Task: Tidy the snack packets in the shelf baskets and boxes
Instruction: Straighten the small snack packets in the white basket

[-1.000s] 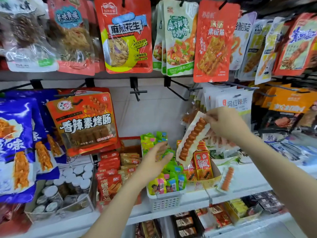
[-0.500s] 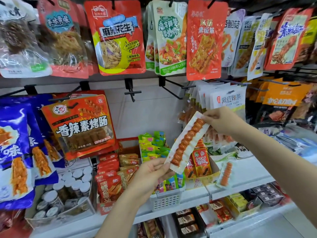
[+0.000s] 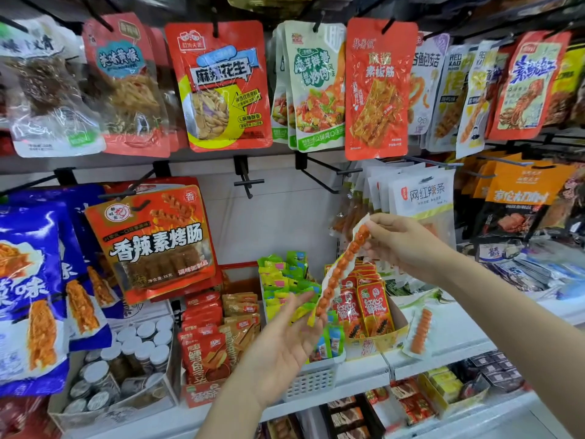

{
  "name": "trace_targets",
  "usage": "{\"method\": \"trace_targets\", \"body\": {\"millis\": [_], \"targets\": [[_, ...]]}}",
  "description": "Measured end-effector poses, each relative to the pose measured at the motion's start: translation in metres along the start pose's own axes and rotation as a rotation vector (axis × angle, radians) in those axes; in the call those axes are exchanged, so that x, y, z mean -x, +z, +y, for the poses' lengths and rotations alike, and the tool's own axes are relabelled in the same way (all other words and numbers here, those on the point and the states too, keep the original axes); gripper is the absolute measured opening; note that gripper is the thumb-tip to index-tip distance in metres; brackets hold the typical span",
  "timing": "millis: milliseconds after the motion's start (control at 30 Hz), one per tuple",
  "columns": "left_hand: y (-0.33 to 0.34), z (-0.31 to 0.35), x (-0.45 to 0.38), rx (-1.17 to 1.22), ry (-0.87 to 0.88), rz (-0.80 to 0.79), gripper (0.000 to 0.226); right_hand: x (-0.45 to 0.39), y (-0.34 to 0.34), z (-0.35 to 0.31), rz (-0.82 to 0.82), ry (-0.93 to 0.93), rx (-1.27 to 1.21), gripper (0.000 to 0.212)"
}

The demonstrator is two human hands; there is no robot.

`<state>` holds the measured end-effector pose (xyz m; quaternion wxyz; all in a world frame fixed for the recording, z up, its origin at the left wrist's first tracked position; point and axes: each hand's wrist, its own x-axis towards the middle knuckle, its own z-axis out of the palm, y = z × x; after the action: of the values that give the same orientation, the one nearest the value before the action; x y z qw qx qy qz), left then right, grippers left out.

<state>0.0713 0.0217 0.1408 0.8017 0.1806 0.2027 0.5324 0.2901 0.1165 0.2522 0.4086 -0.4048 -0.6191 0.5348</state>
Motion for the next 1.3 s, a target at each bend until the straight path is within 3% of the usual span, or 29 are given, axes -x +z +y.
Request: {"method": "trace_targets", "body": {"millis": [100,200,300,367,567,767,867,1000,1133,1300], "targets": [[0.002,-0.005,-0.007,-0.114,0.053,0.085,0.044,-0.003,0.002,0.001,-0.088,0.059,-0.169,0.025],[-0.001,-0.011,-0.009,-0.318,0.182,0.207,0.055,-0.003,0.001,0.002,-0.120,0.122,-0.319,0.032],[-0.006,-0.016,-0.007,-0.618,0.346,0.312,0.053,0.000,0.002,0.006,-0.172,0.102,-0.123,0.029],[-0.008,-0.018,-0.005,-0.693,0.400,0.308,0.046,0.001,0.003,0.010,-0.103,0.067,0.086,0.026],[-0.008,-0.019,0.003,-0.433,0.286,0.155,0.043,-0.003,-0.002,0.013,0.076,0.054,0.212,0.013],[-0.004,-0.019,0.004,-0.313,0.238,0.173,0.046,-0.003,-0.003,0.014,0.068,0.034,0.177,0.017],[-0.002,-0.016,0.002,-0.044,0.107,0.155,0.048,-0.003,-0.004,0.013,0.083,0.027,0.112,0.033],[0.003,-0.012,-0.004,0.175,-0.087,0.140,0.043,0.002,0.000,0.009,-0.020,-0.084,0.021,0.030],[0.003,-0.013,-0.015,0.014,0.006,0.219,0.052,0.007,-0.005,0.008,-0.105,-0.111,0.105,0.025],[-0.006,-0.013,-0.025,-0.399,0.319,0.381,0.042,0.010,-0.013,0.013,-0.152,0.134,-0.050,0.046]]}}
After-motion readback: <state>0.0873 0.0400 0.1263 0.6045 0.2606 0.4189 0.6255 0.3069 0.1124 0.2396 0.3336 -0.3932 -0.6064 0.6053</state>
